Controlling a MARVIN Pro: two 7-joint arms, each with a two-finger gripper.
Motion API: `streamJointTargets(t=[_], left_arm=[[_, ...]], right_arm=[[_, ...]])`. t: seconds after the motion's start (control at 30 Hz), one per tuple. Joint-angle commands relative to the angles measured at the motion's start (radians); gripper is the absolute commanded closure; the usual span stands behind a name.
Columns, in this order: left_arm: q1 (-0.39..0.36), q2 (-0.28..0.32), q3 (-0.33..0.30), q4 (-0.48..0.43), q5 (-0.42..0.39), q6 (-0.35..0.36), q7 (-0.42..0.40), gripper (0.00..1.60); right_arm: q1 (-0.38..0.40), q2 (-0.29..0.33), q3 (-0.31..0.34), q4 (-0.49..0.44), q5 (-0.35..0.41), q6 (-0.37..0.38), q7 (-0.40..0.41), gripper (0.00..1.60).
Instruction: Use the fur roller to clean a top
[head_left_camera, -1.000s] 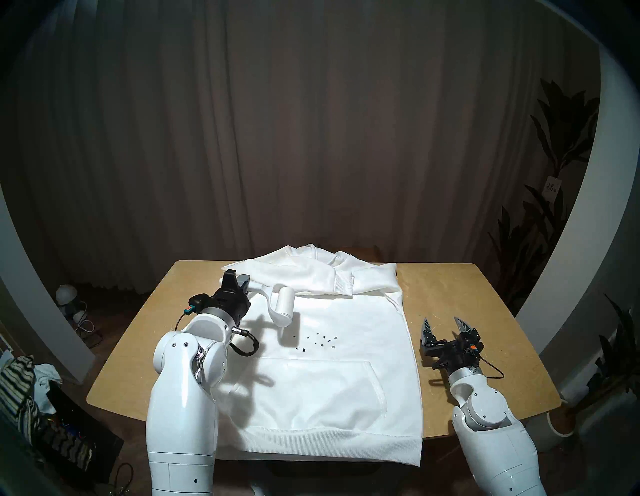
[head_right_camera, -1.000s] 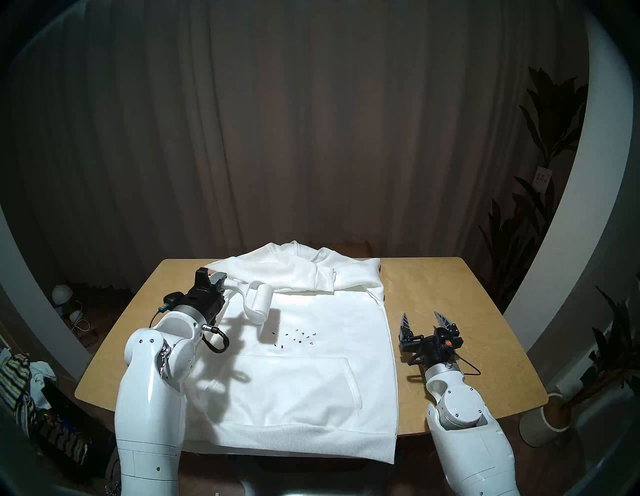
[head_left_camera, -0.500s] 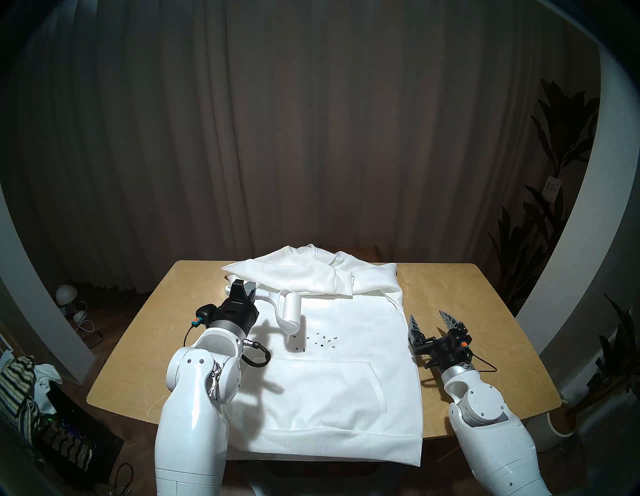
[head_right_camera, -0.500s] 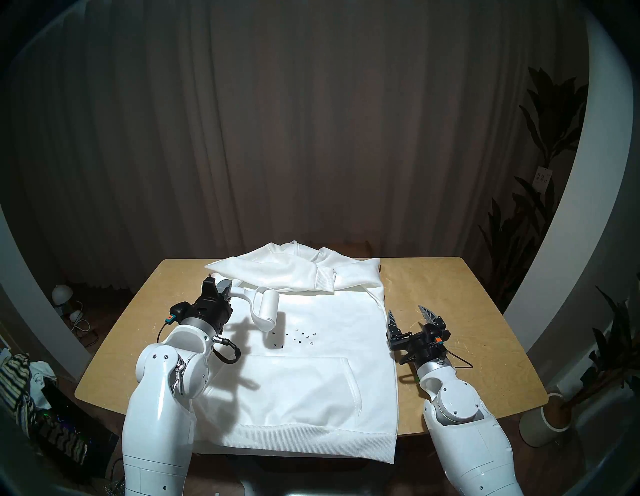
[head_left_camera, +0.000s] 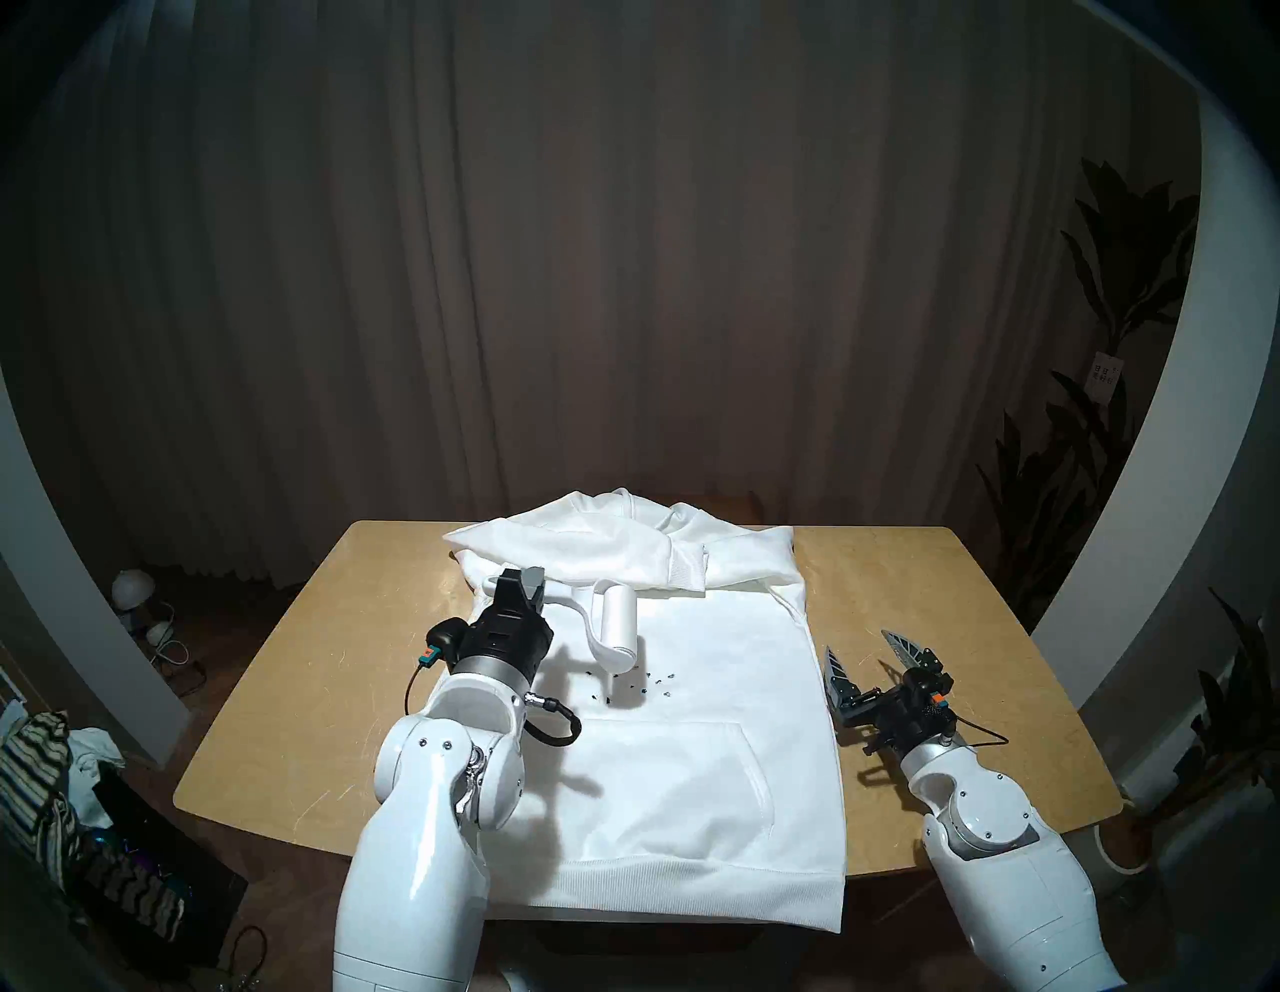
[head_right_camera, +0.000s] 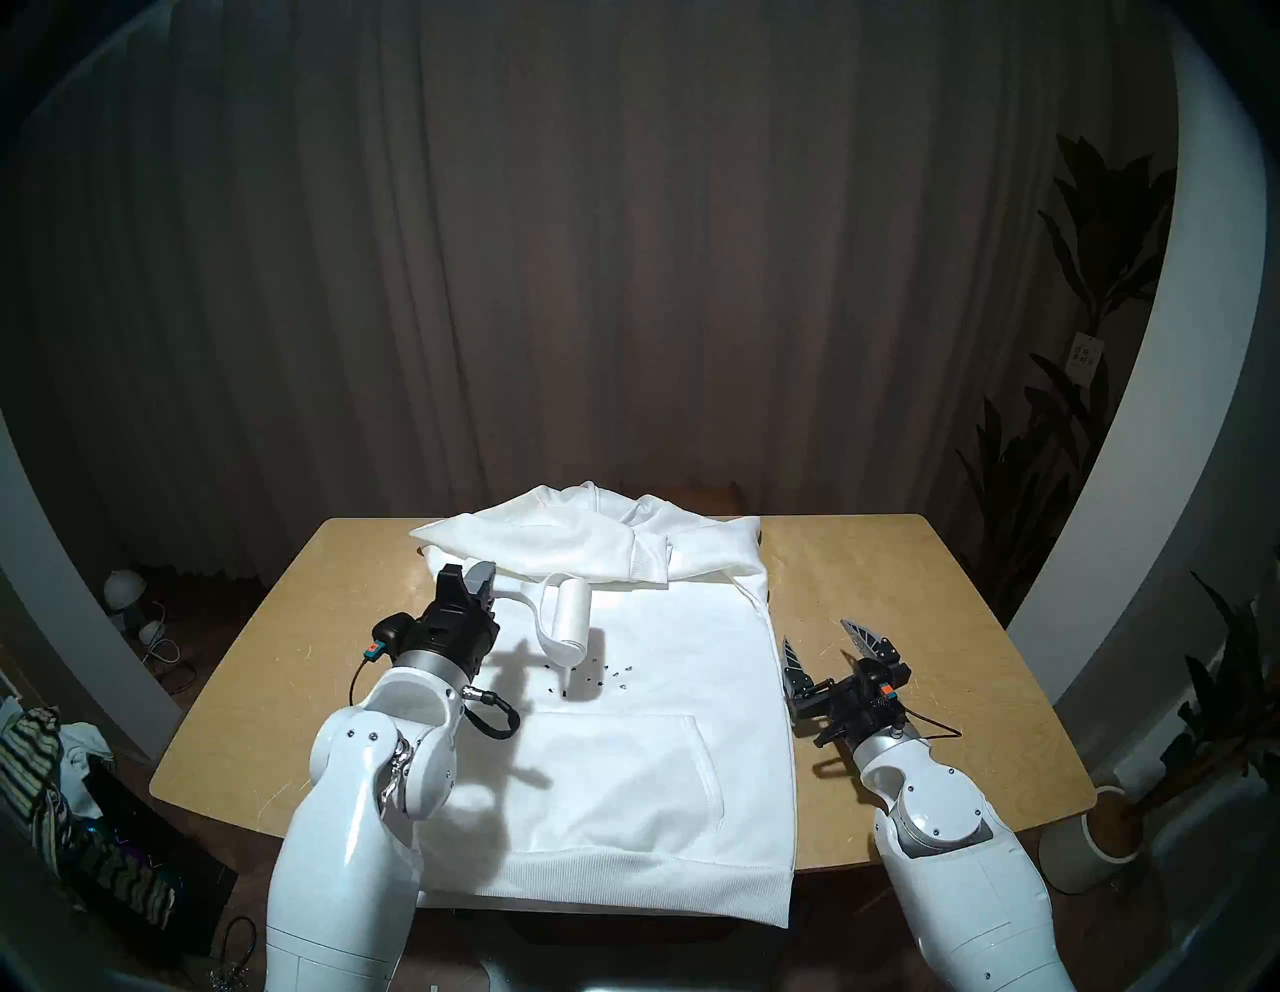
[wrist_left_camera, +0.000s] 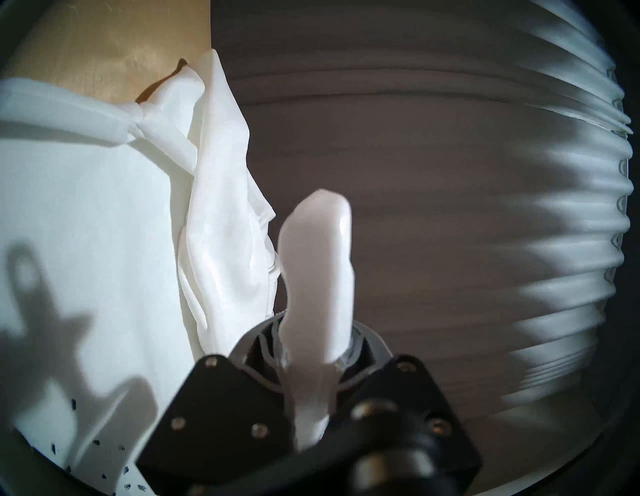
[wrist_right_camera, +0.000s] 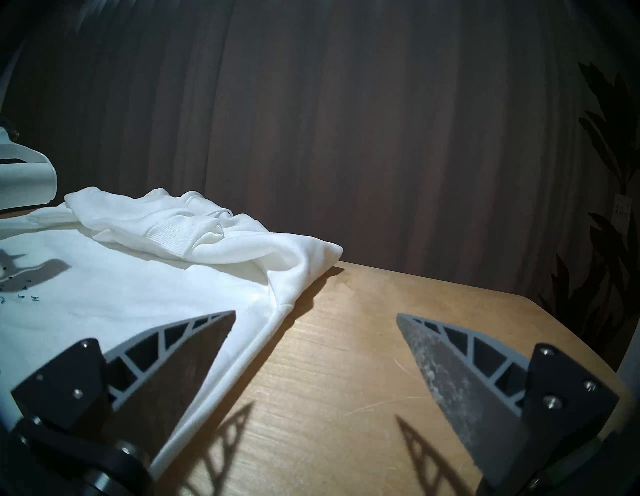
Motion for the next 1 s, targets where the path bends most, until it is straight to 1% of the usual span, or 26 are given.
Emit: streamJointTargets(t=[0.0, 0.07, 0.13, 0.17, 0.2, 0.23, 0.3, 0.33, 0.4, 0.5, 0.53, 0.57, 0.6, 0.67, 0.77, 0.83, 0.87, 0.9, 0.93, 0.97], left_arm=[[-0.013, 0.016, 0.051, -0.005, 0.068, -0.011, -0.005, 1.6], [-0.016, 0.018, 0.059, -0.004, 0.076, -0.016, -0.008, 1.6], [-0.021, 0.028, 0.067, -0.003, 0.094, -0.007, -0.014, 1.6], [-0.022, 0.03, 0.068, -0.001, 0.084, 0.004, -0.017, 1.6], [-0.024, 0.042, 0.08, -0.001, 0.108, 0.005, -0.017, 1.6], [-0.023, 0.043, 0.086, 0.002, 0.114, 0.002, -0.025, 1.6], [-0.023, 0.038, 0.095, 0.01, 0.118, -0.004, -0.024, 1.6], [-0.023, 0.034, 0.096, 0.017, 0.114, -0.007, -0.029, 1.6], [-0.026, 0.036, 0.105, 0.028, 0.116, -0.012, -0.036, 1.6], [-0.033, 0.042, 0.125, 0.047, 0.129, -0.029, -0.067, 1.6], [-0.037, 0.045, 0.135, 0.05, 0.11, -0.04, -0.059, 1.6], [-0.04, 0.047, 0.142, 0.055, 0.117, -0.048, -0.06, 1.6], [-0.042, 0.05, 0.151, 0.056, 0.101, -0.062, -0.06, 1.6], [-0.045, 0.054, 0.165, 0.05, 0.108, -0.073, -0.055, 1.6], [-0.051, 0.058, 0.18, 0.047, 0.129, -0.09, -0.038, 1.6], [-0.06, 0.058, 0.186, 0.059, 0.12, -0.102, -0.025, 1.6], [-0.063, 0.058, 0.188, 0.061, 0.078, -0.113, -0.011, 1.6], [-0.065, 0.057, 0.189, 0.061, 0.095, -0.113, -0.002, 1.6], [-0.069, 0.057, 0.192, 0.068, 0.11, -0.117, -0.011, 1.6], [-0.071, 0.058, 0.195, 0.07, 0.108, -0.121, -0.008, 1.6]], right_arm=[[0.028, -0.088, 0.0, -0.034, -0.097, -0.006, -0.109, 0.0], [0.022, -0.087, -0.02, -0.056, -0.117, 0.005, -0.155, 0.0], [0.018, -0.086, -0.029, -0.064, -0.14, 0.006, -0.167, 0.0], [0.019, -0.083, -0.035, -0.053, -0.166, -0.027, -0.177, 0.0], [0.017, -0.079, -0.041, -0.05, -0.179, -0.024, -0.181, 0.0], [0.015, -0.078, -0.046, -0.047, -0.185, -0.018, -0.187, 0.0], [0.008, -0.079, -0.055, -0.047, -0.207, -0.008, -0.201, 0.0], [0.006, -0.073, -0.06, -0.044, -0.209, -0.016, -0.191, 0.0], [-0.001, -0.07, -0.066, -0.048, -0.224, -0.009, -0.197, 0.0], [-0.006, -0.07, -0.067, -0.046, -0.225, -0.009, -0.199, 0.0], [-0.006, -0.07, -0.067, -0.043, -0.224, -0.007, -0.2, 0.0], [-0.006, -0.069, -0.068, -0.04, -0.225, -0.01, -0.201, 0.0], [-0.004, -0.073, -0.068, -0.033, -0.231, -0.014, -0.209, 0.0], [0.004, -0.072, -0.076, -0.02, -0.243, -0.025, -0.211, 0.0], [0.009, -0.069, -0.084, -0.013, -0.238, -0.022, -0.196, 0.0], [0.008, -0.052, -0.092, -0.01, -0.233, -0.045, -0.168, 0.0], [0.007, -0.046, -0.096, -0.008, -0.231, -0.066, -0.159, 0.0], [0.006, -0.046, -0.096, -0.009, -0.24, -0.07, -0.166, 0.0], [0.005, -0.048, -0.097, -0.015, -0.239, -0.057, -0.165, 0.0], [0.005, -0.051, -0.097, -0.017, -0.231, -0.05, -0.162, 0.0]])
